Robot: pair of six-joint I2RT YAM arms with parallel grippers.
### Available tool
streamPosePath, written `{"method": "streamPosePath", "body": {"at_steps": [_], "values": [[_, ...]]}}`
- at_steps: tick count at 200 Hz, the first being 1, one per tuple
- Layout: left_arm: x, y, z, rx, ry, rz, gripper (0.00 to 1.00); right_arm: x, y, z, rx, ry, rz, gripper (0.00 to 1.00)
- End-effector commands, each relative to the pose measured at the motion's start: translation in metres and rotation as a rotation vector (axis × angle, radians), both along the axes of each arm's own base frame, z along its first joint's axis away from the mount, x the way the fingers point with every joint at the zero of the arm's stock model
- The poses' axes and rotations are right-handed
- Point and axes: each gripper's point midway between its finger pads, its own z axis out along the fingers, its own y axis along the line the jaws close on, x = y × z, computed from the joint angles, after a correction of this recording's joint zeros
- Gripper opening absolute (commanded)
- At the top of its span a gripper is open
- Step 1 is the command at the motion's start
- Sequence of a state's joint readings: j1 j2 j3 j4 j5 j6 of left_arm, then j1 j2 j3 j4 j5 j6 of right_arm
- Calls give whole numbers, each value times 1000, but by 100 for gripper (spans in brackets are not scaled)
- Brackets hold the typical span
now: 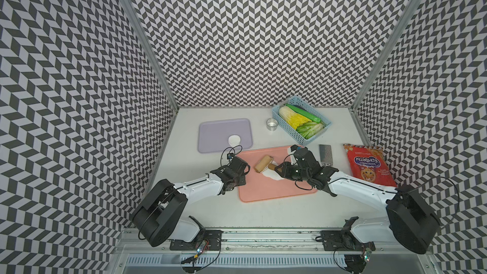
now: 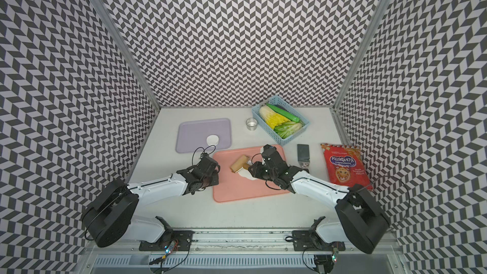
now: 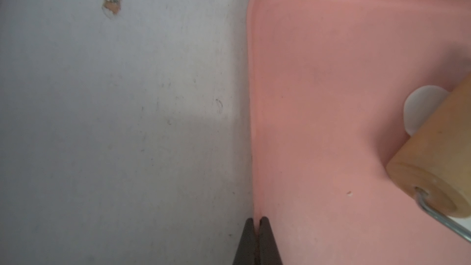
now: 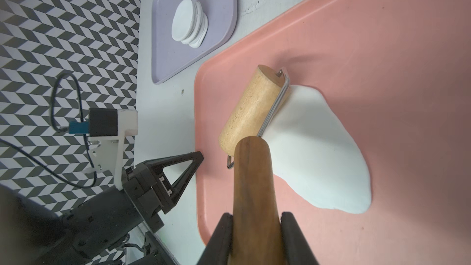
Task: Roll out the dumpling wrappers from the dough
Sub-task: Flatten out the dough on the work surface, then place the rolling pin at the center of the board.
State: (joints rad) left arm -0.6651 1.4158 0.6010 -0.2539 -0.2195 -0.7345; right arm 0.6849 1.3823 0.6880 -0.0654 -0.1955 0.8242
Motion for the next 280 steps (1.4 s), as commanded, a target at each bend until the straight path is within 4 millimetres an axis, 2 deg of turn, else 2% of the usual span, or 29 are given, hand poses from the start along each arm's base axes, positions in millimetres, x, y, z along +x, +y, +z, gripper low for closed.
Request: {"method": "streamPosePath", "body": {"at_steps": [1,25,44,72,90,99,118,137,163,187,206,251,280], "values": [[-14,8,-13,52,63,-26,0,-31,-45,-72,-250,204,-49,0],[-14,8,-13,51,63,-25,0,-21,-37,-63,-230,177,-52,0],[-13,8,-12,51,63,-25,0,-11,-31,-40,-207,124,-42,0],[-13,10,-11,54,61,-20,0,5,-21,34,-119,-38,-36,0],[-12,12,-10,55,60,-12,0,9,-27,79,-68,-128,-62,0],[-12,13,-9,56,58,-7,0,10,-36,94,-57,-160,-91,0],[-11,18,-7,64,51,10,0,7,-59,113,-50,-207,-156,0],[-10,25,-5,78,50,37,0,2,-87,122,-60,-251,-243,0],[-11,35,-3,93,52,66,0,-2,-125,123,-106,-266,-355,0],[-13,41,0,100,48,85,0,-4,-154,118,-132,-276,-467,0],[-15,44,2,101,46,93,0,-3,-175,105,-164,-264,-555,0],[-18,47,3,103,47,97,0,3,-199,76,-190,-250,-683,0],[-16,48,5,110,43,100,0,9,-204,60,-181,-244,-719,0]]}}
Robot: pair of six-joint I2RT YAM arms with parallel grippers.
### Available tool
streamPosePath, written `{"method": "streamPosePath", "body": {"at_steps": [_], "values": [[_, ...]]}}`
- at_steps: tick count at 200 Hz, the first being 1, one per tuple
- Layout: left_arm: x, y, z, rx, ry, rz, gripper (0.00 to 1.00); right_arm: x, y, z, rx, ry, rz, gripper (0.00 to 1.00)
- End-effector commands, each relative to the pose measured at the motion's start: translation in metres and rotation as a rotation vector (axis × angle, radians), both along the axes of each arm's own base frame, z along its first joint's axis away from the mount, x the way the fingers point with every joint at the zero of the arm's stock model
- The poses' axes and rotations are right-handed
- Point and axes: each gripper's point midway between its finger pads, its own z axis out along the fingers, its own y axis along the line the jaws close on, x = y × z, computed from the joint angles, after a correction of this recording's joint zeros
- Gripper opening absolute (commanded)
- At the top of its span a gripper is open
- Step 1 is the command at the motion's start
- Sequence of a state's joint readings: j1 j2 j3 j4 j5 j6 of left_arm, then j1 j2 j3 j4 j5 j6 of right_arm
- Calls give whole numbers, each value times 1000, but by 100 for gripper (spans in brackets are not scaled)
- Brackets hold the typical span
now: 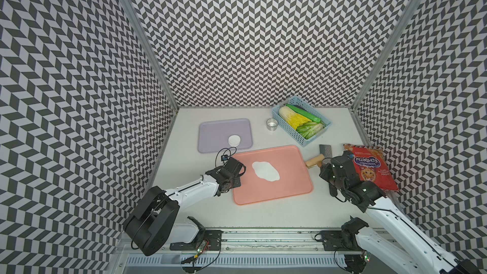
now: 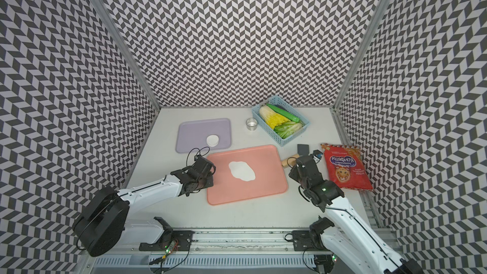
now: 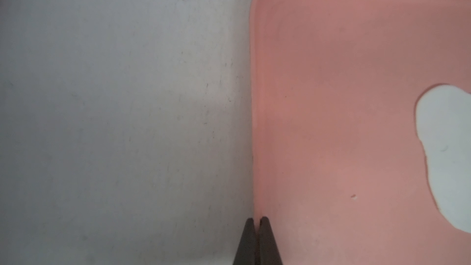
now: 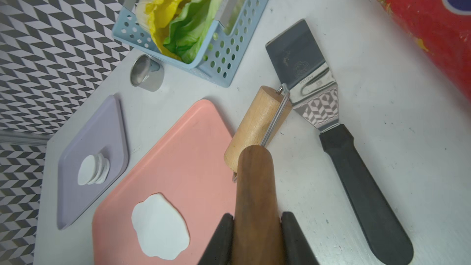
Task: Roll out the dumpling wrappers from the dough
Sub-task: Place the rolling pin at the center of the board.
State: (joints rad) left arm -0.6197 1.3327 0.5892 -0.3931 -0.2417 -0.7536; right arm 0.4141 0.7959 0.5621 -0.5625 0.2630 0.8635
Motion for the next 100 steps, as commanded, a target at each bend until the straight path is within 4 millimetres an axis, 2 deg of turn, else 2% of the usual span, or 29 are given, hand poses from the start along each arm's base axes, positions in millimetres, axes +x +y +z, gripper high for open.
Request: {"method": "streamPosePath", "body": {"at_steps": [1,32,61,100], "values": [[-4,17,1,64,1,27,0,25,-4,23,50,-150,-74,0],[-2,17,2,63,-4,28,0,26,-6,10,70,-154,-93,0],[-2,19,4,63,-11,36,0,21,4,-9,102,-108,-35,0],[-1,20,5,59,-13,42,2,7,18,-35,142,-35,49,16]]}}
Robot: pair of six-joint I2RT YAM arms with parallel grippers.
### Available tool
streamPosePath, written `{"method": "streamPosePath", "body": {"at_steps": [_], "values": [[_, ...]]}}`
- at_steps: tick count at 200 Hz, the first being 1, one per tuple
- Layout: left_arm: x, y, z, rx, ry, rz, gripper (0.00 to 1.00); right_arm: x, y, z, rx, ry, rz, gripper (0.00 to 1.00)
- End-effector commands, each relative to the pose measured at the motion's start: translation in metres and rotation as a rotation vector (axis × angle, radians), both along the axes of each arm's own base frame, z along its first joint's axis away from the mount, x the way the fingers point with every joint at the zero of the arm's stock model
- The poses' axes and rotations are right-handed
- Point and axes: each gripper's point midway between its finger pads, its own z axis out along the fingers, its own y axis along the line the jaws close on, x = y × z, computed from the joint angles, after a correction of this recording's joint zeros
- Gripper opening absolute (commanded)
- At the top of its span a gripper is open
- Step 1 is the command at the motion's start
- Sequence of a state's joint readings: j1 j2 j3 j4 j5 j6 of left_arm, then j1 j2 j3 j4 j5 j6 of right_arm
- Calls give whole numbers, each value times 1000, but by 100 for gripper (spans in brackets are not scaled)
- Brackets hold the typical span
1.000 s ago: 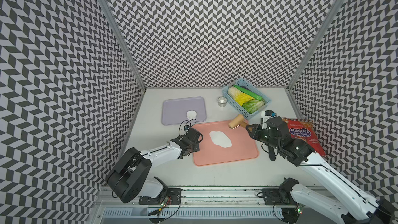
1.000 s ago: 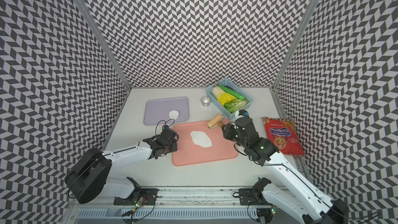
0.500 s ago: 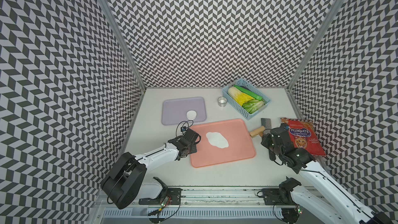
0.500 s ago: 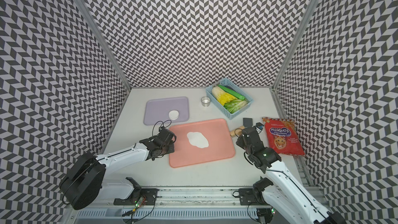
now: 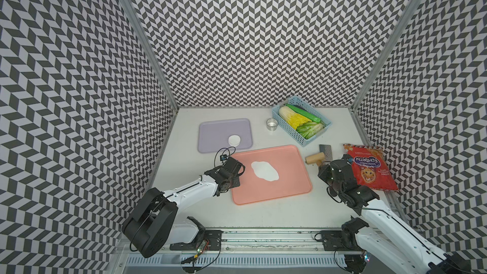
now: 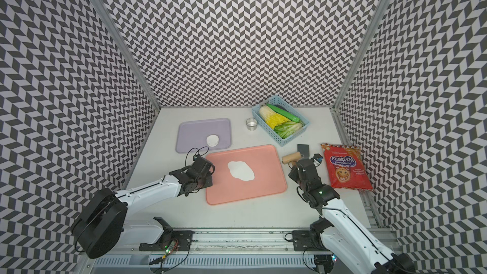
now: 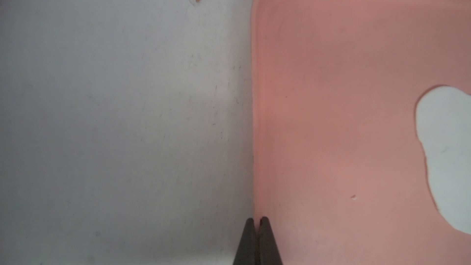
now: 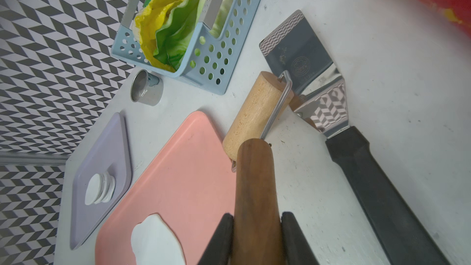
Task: Roll out the dumpling wrappers from the dough
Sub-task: Place the rolling pin at the center of the board.
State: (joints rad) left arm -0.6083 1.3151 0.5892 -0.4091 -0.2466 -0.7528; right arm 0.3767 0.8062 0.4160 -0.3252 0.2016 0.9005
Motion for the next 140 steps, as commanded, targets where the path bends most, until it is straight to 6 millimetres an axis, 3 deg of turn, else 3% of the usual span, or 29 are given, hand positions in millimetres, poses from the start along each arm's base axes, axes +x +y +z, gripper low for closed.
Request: {"method": "streamPosePath", "body": {"at_steps": [1,49,140], "values": [[-1,15,2,56,-9,29,2,-5,13,-11,44,18,71,16],[1,14,2,51,-13,32,2,-23,17,-37,63,97,110,33],[2,14,0,53,-8,33,2,-34,24,-60,70,178,161,37]]}}
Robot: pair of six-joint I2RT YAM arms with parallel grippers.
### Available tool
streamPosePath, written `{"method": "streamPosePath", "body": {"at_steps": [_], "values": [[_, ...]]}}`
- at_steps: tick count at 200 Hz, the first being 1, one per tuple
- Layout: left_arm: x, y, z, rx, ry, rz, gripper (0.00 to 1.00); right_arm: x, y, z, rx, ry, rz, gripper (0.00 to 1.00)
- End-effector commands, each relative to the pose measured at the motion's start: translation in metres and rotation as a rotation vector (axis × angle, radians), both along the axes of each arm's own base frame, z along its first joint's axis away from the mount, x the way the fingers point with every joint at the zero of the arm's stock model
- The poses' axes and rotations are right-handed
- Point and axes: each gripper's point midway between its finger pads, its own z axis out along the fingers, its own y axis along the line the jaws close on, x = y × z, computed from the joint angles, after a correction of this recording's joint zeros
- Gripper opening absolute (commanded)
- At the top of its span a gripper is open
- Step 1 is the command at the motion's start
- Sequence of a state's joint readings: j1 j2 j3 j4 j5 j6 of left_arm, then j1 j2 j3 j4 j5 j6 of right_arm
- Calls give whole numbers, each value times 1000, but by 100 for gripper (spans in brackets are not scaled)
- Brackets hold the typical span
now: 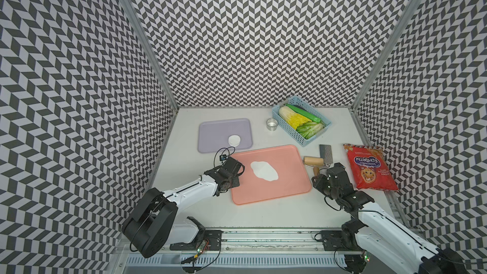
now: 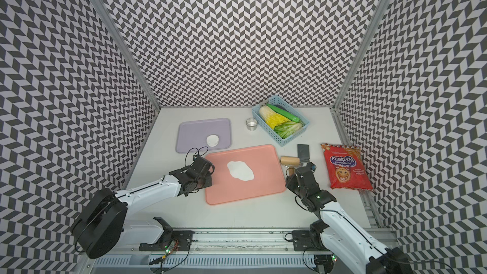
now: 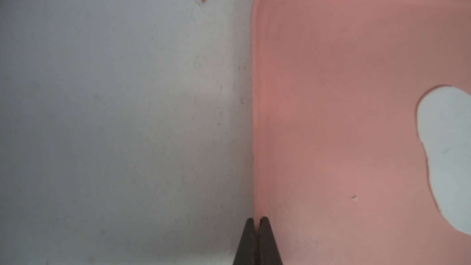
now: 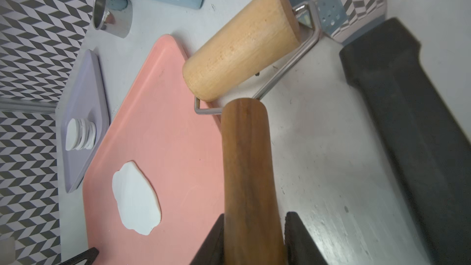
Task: Roll out the dumpling wrappers from the dough
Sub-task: Place the rolling pin at the center of the board.
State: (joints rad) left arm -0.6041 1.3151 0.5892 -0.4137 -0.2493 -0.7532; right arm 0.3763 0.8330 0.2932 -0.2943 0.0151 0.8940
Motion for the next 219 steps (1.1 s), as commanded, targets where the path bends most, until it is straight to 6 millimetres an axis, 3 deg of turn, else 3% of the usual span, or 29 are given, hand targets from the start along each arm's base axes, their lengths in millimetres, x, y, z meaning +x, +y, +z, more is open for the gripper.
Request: {"method": "streamPosePath", "body": {"at_steps": [1,56,108,144,175,219], "values": [[2,12,1,49,-12,28,2,-3,2,-5,-5,22,24,37],[3,14,1,47,-16,35,3,-8,-2,-7,-29,40,23,48],[2,15,1,43,-16,38,16,-9,-3,5,-61,48,52,51],[3,12,6,28,-25,32,34,-5,-4,28,-81,10,70,56],[6,8,16,12,-37,25,50,-2,6,43,-35,-22,106,59],[18,-7,49,-44,-95,-14,67,6,19,69,-15,-92,173,59]]}}
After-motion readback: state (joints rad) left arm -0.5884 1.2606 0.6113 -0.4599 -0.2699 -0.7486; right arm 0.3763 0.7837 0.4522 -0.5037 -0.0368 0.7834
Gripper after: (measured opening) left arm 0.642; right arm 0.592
